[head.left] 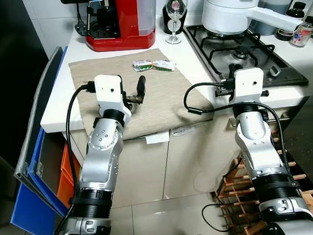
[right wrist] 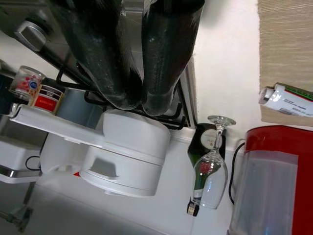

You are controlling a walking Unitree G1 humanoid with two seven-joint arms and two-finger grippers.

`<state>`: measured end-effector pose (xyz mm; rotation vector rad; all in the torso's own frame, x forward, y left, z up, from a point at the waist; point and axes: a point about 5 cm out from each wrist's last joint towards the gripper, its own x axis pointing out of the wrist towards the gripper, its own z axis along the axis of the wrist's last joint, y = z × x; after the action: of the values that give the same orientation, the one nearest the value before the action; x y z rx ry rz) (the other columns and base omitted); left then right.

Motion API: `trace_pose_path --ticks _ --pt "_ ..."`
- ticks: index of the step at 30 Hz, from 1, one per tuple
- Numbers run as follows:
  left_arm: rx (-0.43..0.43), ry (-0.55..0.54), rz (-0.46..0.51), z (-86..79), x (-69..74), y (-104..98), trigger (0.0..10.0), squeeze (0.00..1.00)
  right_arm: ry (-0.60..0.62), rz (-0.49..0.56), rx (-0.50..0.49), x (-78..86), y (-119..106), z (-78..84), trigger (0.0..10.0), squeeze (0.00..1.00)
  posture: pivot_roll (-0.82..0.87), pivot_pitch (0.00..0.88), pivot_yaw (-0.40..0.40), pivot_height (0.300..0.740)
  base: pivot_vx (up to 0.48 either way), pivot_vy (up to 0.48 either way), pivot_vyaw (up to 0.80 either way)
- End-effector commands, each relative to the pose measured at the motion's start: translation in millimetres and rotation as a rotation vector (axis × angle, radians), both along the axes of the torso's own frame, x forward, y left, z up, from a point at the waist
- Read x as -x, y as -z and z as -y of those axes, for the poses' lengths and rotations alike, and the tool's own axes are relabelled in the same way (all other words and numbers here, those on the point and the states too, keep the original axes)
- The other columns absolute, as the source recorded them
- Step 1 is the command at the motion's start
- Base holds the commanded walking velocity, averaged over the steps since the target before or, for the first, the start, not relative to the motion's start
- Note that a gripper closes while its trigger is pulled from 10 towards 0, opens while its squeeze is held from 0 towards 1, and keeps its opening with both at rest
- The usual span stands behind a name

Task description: Restocking fridge

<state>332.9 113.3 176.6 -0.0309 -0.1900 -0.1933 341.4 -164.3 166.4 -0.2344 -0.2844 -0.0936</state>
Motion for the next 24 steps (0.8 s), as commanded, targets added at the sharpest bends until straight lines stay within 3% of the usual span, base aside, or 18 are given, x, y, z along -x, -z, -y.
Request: trace_pose_path --ticks 1,9,10,11,12,13,18,24 --pt "-0.019 0.015 0.027 4.9 -2.4 -6.2 10.0 1.0 -0.008 0.025 -0.003 -3.6 -7.8 -0.9 10.0 0.0 -0.02 0.0 -0.031 0.74 0.0 0.0 0.0" --pt "-0.025 0.015 0.027 4.9 -0.4 -6.1 10.0 1.0 -0.02 0.017 -0.003 -5.2 -6.7 -2.6 10.0 0.0 0.01 0.0 -0.052 0.74 0.0 0.0 0.0" --pt "-0.007 0.028 0.027 4.8 1.2 -5.7 10.0 0.84 -0.022 0.014 -0.004 -6.0 -6.6 -3.2 10.0 0.0 0.02 0.0 -0.058 0.74 0.0 0.0 0.0" --pt "-0.007 0.028 0.027 4.8 1.2 -5.7 10.0 0.84 -0.022 0.014 -0.004 -6.0 -6.6 -3.2 10.0 0.0 0.02 0.0 -0.058 0.74 0.0 0.0 0.0" --pt "0.036 0.048 0.033 4.7 3.0 -6.3 7.4 0.04 -0.025 0.012 -0.005 -6.6 -6.3 -3.7 10.0 0.0 0.02 0.0 -0.059 0.74 0.0 0.0 0.0" --pt "0.066 0.063 0.037 4.7 4.5 -6.8 0.0 0.0 -0.027 0.011 -0.005 -7.1 -6.1 -4.2 10.0 0.0 0.02 0.0 -0.059 0.74 0.0 0.0 0.0" --pt "0.038 0.037 0.013 2.8 1.9 -2.5 0.0 0.0 -0.026 0.011 -0.012 -7.8 -6.4 -4.9 10.0 0.0 0.01 0.0 -0.049 0.74 0.0 0.0 0.0" --pt "-0.002 0.079 0.018 8.2 0.5 -3.9 0.0 0.0 -0.013 0.017 -0.011 -6.6 -7.3 -1.1 10.0 0.0 0.0 0.0 -0.041 0.74 0.0 0.0 0.0"
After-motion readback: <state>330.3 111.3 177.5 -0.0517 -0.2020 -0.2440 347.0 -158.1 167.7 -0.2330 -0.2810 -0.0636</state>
